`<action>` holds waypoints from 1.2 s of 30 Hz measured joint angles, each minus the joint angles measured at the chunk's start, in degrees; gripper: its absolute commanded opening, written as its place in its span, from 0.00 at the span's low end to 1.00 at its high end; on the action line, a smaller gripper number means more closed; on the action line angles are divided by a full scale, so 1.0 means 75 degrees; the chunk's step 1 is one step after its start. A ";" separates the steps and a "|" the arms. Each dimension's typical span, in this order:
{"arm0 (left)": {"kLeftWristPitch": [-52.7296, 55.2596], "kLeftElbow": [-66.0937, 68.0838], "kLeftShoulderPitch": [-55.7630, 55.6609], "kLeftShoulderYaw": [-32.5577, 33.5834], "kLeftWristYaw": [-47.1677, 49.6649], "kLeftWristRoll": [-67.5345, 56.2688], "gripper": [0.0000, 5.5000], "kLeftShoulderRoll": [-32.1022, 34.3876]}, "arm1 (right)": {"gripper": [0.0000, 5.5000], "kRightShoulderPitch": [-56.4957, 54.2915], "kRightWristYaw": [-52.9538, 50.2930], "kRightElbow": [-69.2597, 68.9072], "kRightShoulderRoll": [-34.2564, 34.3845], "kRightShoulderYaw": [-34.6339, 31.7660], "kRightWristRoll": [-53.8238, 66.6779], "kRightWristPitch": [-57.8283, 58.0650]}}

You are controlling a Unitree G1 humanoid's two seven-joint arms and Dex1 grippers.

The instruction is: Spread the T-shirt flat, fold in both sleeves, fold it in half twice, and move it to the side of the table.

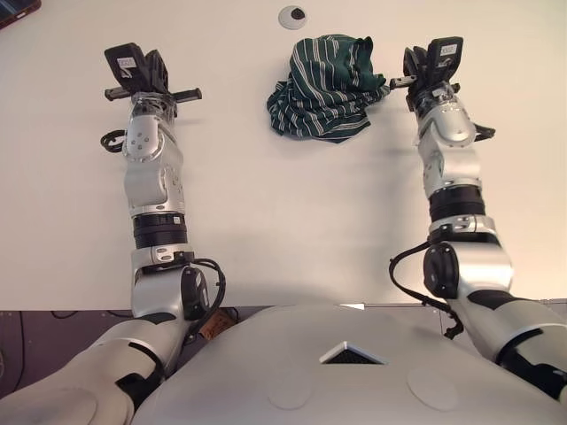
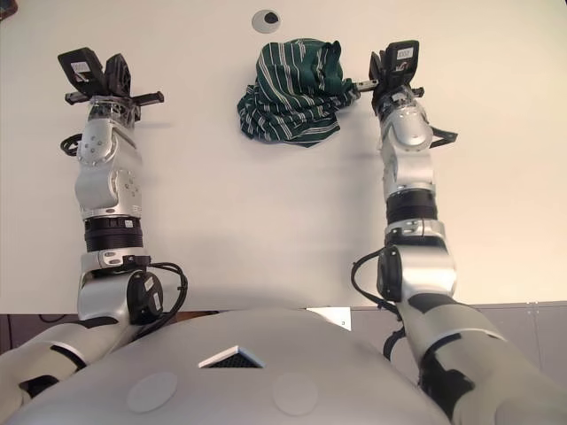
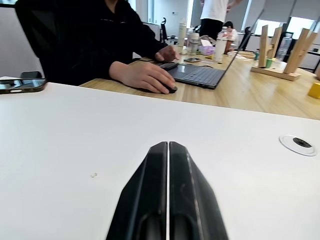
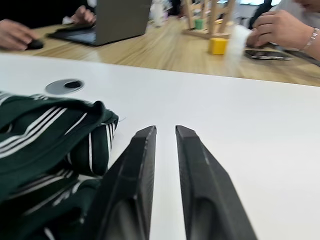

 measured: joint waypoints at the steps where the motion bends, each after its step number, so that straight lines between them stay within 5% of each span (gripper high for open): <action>1: -0.0009 -0.0003 0.0007 0.0003 0.0020 0.0000 0.00 -0.0016 | 0.25 -0.0088 0.0276 0.0126 -0.0165 0.0072 -0.0035 0.0143; 6: -0.0035 -0.0029 0.0013 0.0012 0.0125 -0.0001 0.00 -0.0049 | 0.36 -0.0153 0.1292 0.0561 -0.0397 0.0549 -0.0186 0.0776; 21: -0.0039 -0.0287 0.0141 0.0000 0.0314 0.0001 0.00 -0.0183 | 0.36 -0.1233 0.1518 0.2295 -0.0258 0.0910 -0.0294 0.1294; 30: -0.0039 -0.0360 0.0287 -0.0001 0.0415 0.0003 0.00 -0.0281 | 0.16 -0.1474 0.2679 0.2562 -0.0387 0.0872 -0.0094 0.2229; 36: -0.0112 -0.0434 0.0388 0.0137 0.0451 0.0000 0.00 -0.0272 | 0.00 -0.0489 0.1664 0.1213 -0.0669 0.1180 -0.0764 -0.0121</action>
